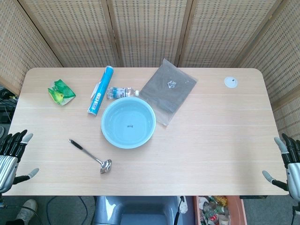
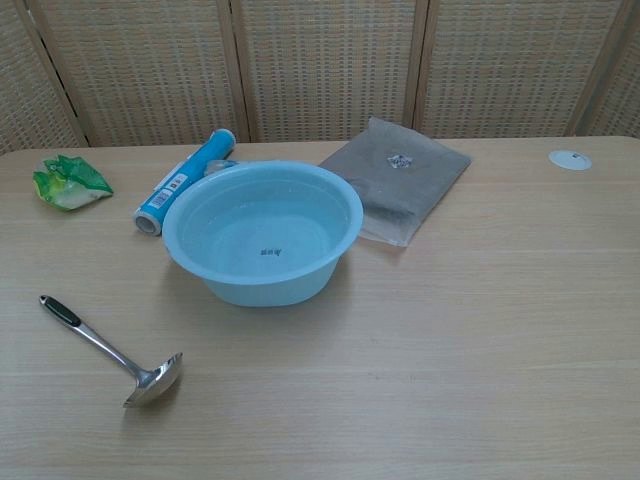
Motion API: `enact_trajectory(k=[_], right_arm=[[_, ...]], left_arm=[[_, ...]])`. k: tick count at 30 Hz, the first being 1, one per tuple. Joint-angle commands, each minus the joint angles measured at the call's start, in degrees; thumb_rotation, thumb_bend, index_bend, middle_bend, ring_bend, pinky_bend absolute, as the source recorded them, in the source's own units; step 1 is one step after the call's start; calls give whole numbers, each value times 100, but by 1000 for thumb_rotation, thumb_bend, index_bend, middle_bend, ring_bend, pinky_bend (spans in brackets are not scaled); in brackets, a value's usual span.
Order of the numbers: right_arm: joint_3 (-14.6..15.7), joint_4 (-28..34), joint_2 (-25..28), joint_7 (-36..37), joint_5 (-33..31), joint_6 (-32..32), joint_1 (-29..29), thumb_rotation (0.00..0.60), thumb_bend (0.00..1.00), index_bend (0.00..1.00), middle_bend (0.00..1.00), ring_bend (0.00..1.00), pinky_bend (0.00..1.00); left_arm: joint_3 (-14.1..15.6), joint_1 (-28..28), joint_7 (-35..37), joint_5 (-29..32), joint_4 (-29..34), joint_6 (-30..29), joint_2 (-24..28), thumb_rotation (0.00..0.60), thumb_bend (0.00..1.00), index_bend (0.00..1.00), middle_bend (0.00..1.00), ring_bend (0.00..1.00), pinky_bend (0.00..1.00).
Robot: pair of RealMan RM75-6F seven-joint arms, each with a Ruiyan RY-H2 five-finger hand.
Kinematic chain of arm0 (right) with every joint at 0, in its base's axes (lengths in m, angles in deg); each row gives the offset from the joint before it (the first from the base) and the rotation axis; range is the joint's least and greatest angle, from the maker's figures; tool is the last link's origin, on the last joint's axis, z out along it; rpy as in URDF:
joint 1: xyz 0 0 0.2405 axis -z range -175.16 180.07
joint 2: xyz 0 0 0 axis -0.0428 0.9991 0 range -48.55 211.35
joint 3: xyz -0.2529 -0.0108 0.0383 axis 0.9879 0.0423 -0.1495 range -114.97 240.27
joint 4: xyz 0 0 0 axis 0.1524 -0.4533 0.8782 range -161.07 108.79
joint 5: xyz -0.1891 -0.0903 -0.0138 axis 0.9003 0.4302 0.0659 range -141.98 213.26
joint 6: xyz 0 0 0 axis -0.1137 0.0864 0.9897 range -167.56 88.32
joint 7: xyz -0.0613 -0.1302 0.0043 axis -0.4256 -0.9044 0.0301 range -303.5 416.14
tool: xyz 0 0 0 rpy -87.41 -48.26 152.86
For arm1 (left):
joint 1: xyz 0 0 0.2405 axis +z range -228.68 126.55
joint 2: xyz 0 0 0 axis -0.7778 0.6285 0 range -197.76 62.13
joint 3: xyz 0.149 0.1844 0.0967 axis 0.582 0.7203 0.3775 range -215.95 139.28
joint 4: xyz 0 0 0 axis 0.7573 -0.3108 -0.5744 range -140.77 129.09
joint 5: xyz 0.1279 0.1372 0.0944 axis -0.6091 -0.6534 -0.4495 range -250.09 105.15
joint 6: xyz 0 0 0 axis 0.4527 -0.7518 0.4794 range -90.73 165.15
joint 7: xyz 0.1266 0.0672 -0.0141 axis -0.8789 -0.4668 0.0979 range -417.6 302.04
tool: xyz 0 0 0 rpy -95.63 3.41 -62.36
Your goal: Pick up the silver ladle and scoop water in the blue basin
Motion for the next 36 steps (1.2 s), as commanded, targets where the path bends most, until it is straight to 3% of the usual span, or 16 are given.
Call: enact_trajectory(k=[1,10,11,13,14,15,18,21,25,32,36], right_arm=[[1,0,4,25,-2,0,1,600,0,0,0,0,0],[-6,-3,6,80,-13,-7,3,600,0,0,0,0,0],[-15,3,7,87,-21,-3,-3,600,0,0,0,0,0],[-34,15,4,80,-40,19,-24,600,0,0,0,0,0],[-41,20,1,70,-50,42,-37,600,0,0,0,0,0],[-45,23,-3,54,-63,69,-51,600,0,0,0,0,0],[-64,22,-41,-72,-151,213,-115,600,0,0,0,0,0],[-79,18,-92,-206,-228,325,-165,600,0,0,0,0,0],[-90,31,-152,-364,-277,415,-212,600,0,0,0,0,0],[-117,54,-205,-510,-353,463,-243,600,0,0,0,0,0],[-106,36,-212,-501,-367,489,-247,600,0,0,0,0,0]], left_arm=[[-3,1,21,-5,-17,-9,-7,600,143,0,0,0,0],[5,-44,168,10,-72,96,-1,600,143,0,5,0,0],[5,-90,211,21,-91,183,16,600,143,0,83,51,24],[-25,-196,294,110,-135,385,33,600,143,0,355,284,179],[-46,-241,314,175,-155,480,29,600,143,0,536,469,326],[-51,-287,329,232,-167,594,30,600,143,0,645,614,483],[-113,-527,239,457,-311,1078,-15,600,144,0,807,859,838],[-283,-758,74,536,-683,1272,-291,600,144,0,912,960,980],[-367,-1230,170,438,-1385,1819,-641,600,143,62,960,990,1000],[-156,-2025,571,29,-2724,2868,-1252,600,144,330,974,992,1000],[-72,-2298,920,-22,-3301,3242,-1586,600,160,376,974,992,1000]])
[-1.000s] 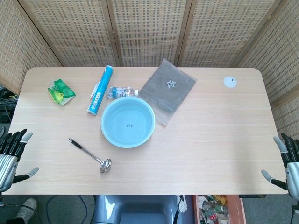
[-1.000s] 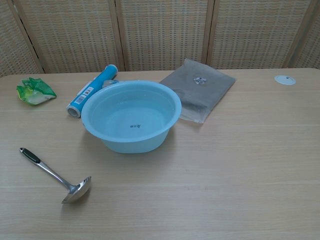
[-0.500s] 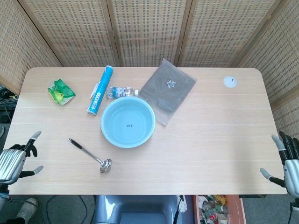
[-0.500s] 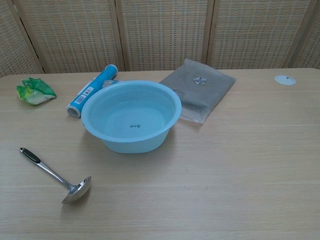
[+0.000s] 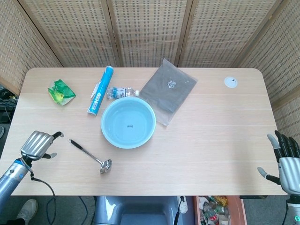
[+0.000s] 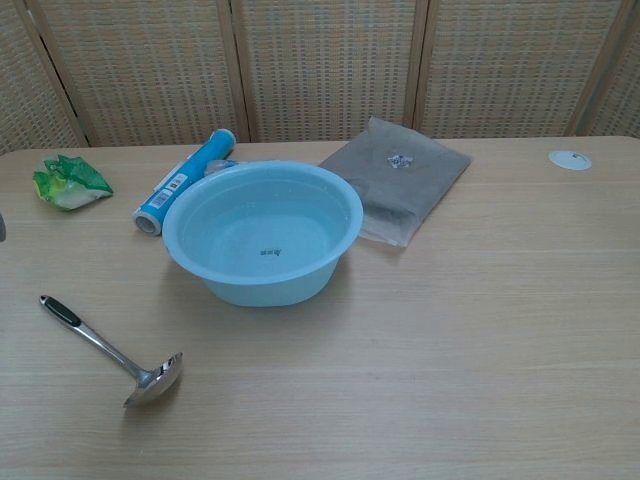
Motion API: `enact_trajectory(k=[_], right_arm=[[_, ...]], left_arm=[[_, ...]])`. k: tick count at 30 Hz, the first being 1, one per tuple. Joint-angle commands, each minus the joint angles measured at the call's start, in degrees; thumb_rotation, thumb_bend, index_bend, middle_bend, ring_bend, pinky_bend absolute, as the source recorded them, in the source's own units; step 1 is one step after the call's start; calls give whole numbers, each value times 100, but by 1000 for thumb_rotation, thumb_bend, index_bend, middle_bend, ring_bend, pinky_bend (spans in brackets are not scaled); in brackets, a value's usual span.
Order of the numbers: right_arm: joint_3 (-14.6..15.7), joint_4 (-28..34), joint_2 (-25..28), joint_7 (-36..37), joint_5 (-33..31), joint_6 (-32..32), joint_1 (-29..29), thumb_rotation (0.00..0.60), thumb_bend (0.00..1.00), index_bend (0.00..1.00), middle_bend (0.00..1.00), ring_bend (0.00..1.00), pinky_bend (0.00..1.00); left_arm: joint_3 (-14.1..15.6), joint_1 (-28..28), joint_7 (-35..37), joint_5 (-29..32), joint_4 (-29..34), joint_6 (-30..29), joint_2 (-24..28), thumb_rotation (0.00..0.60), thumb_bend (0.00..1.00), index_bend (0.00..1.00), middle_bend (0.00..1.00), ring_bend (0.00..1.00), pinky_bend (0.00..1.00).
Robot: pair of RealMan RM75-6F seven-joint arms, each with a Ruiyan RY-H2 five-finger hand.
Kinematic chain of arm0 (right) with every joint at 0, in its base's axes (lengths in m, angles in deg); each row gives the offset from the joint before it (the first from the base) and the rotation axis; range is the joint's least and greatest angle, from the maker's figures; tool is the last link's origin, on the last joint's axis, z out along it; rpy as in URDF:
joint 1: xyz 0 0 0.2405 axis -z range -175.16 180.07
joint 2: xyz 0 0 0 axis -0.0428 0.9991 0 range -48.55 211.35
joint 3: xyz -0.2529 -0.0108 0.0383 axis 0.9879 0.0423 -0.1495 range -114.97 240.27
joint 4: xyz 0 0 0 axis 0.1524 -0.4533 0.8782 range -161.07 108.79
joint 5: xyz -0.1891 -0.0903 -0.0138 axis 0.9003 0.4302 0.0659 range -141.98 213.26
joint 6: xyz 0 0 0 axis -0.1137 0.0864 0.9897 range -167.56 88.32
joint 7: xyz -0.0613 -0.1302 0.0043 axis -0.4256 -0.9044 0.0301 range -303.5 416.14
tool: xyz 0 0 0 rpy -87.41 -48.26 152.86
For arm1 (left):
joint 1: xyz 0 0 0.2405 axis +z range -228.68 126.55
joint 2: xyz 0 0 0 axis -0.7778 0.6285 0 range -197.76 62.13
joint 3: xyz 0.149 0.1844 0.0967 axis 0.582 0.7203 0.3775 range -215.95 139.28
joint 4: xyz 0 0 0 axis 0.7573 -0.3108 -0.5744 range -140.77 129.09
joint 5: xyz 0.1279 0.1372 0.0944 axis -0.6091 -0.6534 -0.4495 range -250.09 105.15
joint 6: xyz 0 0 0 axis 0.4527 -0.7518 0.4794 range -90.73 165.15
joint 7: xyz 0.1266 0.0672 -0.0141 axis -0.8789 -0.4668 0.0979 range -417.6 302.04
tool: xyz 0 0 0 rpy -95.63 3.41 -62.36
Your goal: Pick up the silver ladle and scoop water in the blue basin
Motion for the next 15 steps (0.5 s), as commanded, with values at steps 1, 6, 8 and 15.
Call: enact_trajectory(k=[1,6,8,15], right_arm=[[5,-10,-1,11,-5,15,-5,600,0,0,0,0,0],[0,-18,10,57,-13,19,-10,600,0,0,0,0,0],[3,-15,16,73,-11,22,-11,600,0,0,0,0,0],[11,-18,37,121,-21,24,-6,600,0,0,0,0,0]], left_arm=[[107,-344,334,-114,-586,407,-415,600,173,378,974,992,1000],[160,-479,523,-96,-934,551,-719,600,299,404,974,992,1000],[178,-516,569,-90,-997,601,-822,600,318,423,974,992,1000],[264,-650,430,-83,-1352,730,-1226,600,354,441,972,992,1000]])
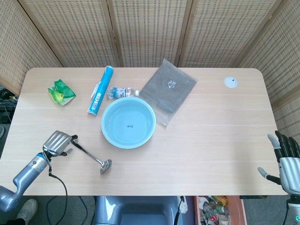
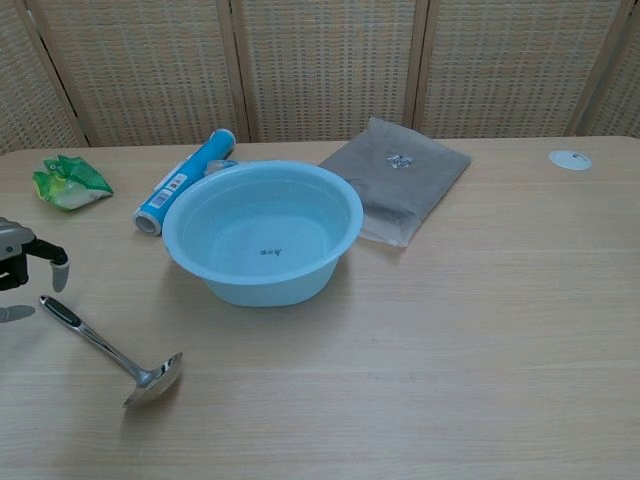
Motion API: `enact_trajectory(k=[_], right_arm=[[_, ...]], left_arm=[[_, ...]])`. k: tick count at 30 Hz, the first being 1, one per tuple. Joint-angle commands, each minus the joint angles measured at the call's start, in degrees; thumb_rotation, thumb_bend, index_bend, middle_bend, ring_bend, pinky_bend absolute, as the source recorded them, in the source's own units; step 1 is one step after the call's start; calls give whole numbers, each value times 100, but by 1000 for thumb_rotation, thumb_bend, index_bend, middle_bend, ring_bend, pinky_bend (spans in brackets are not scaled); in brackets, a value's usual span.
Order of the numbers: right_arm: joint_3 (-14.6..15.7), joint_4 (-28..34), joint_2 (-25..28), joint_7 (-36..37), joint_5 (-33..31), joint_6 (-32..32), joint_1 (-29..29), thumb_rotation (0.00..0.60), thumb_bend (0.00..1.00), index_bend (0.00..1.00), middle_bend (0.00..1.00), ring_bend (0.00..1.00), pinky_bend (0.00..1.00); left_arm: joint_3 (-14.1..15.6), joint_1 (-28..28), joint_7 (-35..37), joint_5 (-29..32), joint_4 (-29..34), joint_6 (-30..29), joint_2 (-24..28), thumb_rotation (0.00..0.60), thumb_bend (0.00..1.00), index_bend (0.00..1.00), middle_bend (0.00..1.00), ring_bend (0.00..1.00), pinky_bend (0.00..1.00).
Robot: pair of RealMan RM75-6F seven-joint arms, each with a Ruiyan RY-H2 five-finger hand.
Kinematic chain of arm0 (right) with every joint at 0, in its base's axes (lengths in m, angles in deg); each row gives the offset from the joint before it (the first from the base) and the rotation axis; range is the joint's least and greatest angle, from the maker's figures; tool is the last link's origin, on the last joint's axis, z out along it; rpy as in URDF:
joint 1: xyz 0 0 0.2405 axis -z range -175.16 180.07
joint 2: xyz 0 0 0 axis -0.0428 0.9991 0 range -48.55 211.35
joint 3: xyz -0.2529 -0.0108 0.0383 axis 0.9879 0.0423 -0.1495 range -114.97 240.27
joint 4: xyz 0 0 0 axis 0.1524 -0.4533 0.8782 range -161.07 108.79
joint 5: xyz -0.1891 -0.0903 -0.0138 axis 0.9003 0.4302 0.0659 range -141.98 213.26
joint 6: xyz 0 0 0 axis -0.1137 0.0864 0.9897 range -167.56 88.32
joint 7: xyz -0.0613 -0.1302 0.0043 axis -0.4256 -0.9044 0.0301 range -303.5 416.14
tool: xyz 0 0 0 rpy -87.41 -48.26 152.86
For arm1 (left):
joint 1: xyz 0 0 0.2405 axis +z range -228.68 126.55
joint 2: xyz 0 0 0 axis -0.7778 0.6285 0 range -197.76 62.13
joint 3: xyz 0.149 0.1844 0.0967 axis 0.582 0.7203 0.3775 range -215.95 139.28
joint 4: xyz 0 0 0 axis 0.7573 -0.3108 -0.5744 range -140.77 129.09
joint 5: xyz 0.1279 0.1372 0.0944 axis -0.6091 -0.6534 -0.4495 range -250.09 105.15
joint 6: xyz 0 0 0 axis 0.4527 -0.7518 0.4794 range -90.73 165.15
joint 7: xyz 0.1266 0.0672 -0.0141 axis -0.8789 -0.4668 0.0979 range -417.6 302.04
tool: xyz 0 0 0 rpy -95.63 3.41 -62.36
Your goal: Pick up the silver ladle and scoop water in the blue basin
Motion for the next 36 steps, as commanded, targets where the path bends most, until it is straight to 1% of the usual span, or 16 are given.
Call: enact_trajectory(k=[1,6,10,14,36], right_arm=[[-1,-6,5,16,-14,12,-2,600,0,0,0,0,0],[5,-11,8,24,-35,50,-14,600,0,0,0,0,0],[2,-22,1,19,-66,75,-22,600,0,0,0,0,0],[-10,-34,-6,13,-110,111,-36,600,0,0,0,0,0],[-4,-60,-6,57,-166,165,-52,600,0,0,0,0,0]], left_arm=[[41,-52,-108,17,-118,45,-111,600,354,441,971,992,1000],[46,-134,-396,136,-280,220,-227,600,354,440,969,992,1000],[-13,-207,-425,287,-352,354,-342,600,353,441,968,992,1000],[19,-275,-489,327,-434,477,-429,600,354,442,968,992,1000],[249,-248,-579,327,-789,272,-796,600,353,453,968,992,1000]])
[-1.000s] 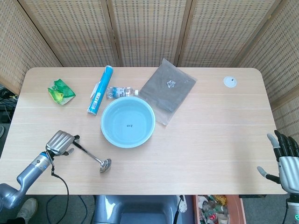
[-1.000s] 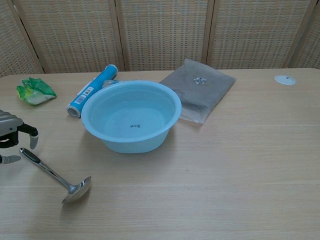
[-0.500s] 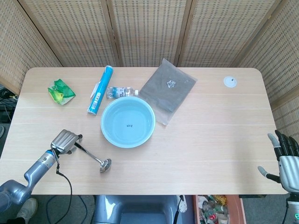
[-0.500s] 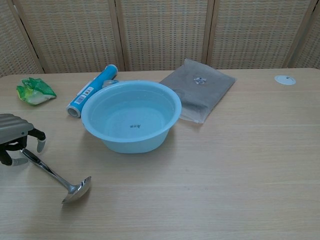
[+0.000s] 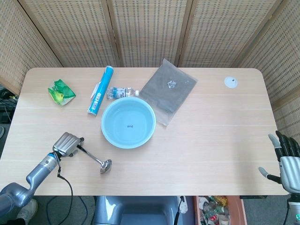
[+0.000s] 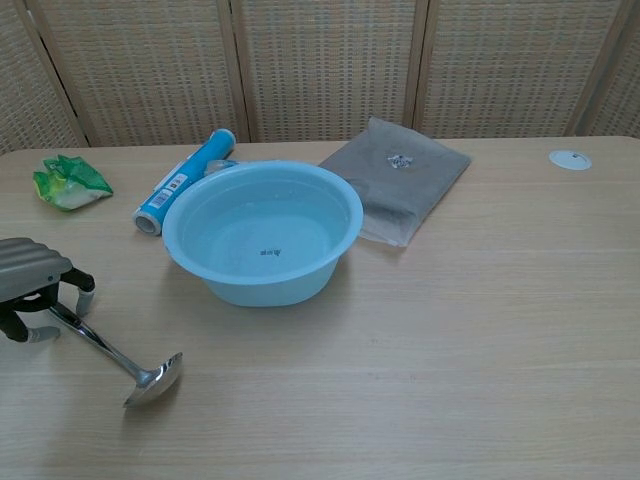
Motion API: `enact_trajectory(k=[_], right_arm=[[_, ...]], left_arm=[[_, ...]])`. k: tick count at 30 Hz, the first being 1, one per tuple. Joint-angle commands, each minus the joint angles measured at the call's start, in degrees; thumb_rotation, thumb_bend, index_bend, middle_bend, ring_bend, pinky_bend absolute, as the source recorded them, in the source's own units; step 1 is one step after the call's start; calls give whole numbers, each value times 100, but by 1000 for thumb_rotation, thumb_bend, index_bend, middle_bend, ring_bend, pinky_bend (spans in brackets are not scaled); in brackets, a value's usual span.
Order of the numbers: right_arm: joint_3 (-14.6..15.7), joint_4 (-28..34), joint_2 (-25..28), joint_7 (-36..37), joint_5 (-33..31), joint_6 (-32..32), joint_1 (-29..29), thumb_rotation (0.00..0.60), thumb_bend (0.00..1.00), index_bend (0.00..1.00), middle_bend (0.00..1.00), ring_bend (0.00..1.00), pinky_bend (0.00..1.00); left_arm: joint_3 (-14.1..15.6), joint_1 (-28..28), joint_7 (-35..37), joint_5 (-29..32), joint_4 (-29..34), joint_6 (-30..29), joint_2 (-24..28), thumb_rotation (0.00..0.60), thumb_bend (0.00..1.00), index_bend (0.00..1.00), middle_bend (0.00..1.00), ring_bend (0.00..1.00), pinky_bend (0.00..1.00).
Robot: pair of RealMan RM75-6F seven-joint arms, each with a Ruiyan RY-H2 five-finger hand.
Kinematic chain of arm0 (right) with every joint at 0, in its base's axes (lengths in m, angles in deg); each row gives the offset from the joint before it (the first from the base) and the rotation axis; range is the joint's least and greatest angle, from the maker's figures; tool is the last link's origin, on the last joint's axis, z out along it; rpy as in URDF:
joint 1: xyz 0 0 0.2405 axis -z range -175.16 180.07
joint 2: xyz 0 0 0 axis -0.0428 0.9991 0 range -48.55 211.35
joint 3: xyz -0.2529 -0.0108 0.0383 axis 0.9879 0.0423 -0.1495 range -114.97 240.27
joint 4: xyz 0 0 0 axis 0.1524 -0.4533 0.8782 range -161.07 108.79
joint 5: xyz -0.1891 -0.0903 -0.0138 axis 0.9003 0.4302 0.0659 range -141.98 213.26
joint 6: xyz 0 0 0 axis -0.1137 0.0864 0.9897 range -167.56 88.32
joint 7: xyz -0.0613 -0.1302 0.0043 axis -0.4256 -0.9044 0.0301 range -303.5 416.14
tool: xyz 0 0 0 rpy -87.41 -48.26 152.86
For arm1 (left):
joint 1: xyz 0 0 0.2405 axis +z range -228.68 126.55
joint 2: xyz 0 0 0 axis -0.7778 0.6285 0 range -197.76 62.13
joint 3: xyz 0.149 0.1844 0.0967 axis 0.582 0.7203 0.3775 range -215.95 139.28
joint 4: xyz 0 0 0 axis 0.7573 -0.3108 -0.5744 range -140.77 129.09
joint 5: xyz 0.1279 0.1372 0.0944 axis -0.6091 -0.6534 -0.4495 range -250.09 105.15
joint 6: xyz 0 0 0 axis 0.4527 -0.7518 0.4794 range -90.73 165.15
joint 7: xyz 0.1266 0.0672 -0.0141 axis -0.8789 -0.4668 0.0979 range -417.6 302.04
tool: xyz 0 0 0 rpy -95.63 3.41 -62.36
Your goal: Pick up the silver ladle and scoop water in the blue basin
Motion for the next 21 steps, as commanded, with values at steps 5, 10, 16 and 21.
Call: enact_trajectory(k=[5,10,16,21], right_arm=[[3,2,2,5,-9,17,-7,600,0,0,0,0,0],[1,5,16,43,-8,3,-2,600,0,0,0,0,0],[18,20,34,83,50,-53,19,600,0,0,0,0,0],[19,14,45,119,50,-60,25,600,0,0,0,0,0]], left_arm=[[47,3,25,-11,-167,-78,-140,600,354,454,968,992,1000],[74,8,-19,-1,-258,-117,-215,600,354,494,968,992,1000],[65,15,-16,65,-317,-110,-289,600,355,596,968,992,1000],[73,15,129,74,-233,-164,-210,600,384,716,968,992,1000]])
